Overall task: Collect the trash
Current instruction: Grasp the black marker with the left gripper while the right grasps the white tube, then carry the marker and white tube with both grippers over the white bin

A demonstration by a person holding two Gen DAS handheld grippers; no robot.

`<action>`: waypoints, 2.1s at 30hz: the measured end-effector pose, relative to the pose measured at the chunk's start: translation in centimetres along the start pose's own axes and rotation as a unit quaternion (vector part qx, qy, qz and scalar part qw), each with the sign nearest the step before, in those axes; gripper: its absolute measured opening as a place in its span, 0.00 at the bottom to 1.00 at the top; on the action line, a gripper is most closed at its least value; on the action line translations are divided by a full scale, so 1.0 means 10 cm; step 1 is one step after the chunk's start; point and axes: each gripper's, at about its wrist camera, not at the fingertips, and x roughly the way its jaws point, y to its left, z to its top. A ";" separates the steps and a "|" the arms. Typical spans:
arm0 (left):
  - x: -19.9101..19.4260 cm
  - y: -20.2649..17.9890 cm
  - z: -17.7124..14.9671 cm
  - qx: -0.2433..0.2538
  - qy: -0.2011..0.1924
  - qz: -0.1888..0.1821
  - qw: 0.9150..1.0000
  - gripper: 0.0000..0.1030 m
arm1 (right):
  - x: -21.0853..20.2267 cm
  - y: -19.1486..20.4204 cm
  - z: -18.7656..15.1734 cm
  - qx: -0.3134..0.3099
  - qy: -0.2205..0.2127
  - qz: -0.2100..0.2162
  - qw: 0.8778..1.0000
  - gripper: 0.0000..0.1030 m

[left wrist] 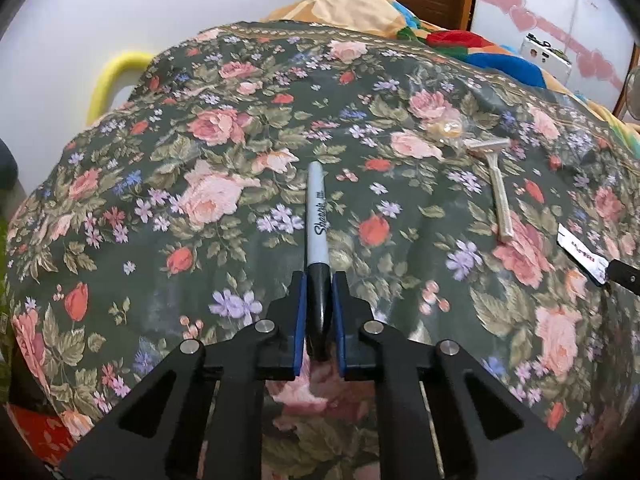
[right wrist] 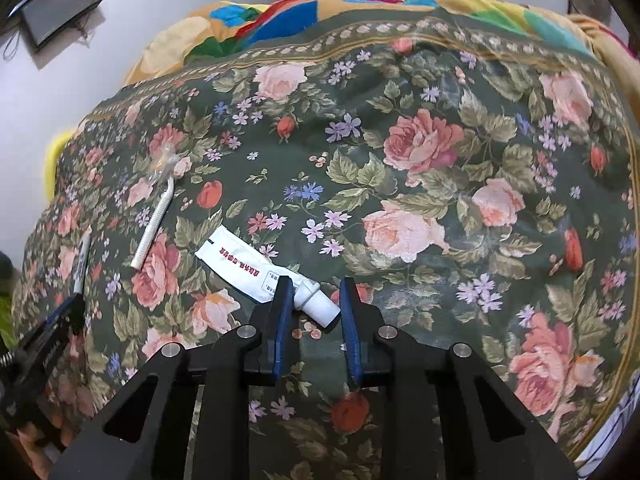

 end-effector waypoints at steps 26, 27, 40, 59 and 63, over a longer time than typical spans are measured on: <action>-2.53 0.19 -0.60 0.022 -0.082 -0.066 0.994 0.11 | -1.79 0.54 -0.56 -0.089 -0.072 0.007 0.993 0.20; -2.63 0.23 -0.64 0.022 -0.087 -0.065 0.994 0.11 | -1.89 0.61 -0.61 -0.097 -0.079 0.011 0.992 0.20; -3.64 0.96 -1.24 -0.023 -0.131 -0.034 0.990 0.11 | -2.50 1.41 -1.19 -0.161 -0.101 0.058 0.980 0.20; -4.09 2.28 -2.05 -0.113 -0.128 0.045 0.984 0.11 | -2.68 2.84 -2.02 -0.290 -0.088 0.130 0.944 0.20; -4.04 2.48 -2.15 -0.129 -0.113 0.055 0.984 0.11 | -2.62 3.12 -2.14 -0.318 -0.079 0.143 0.934 0.20</action>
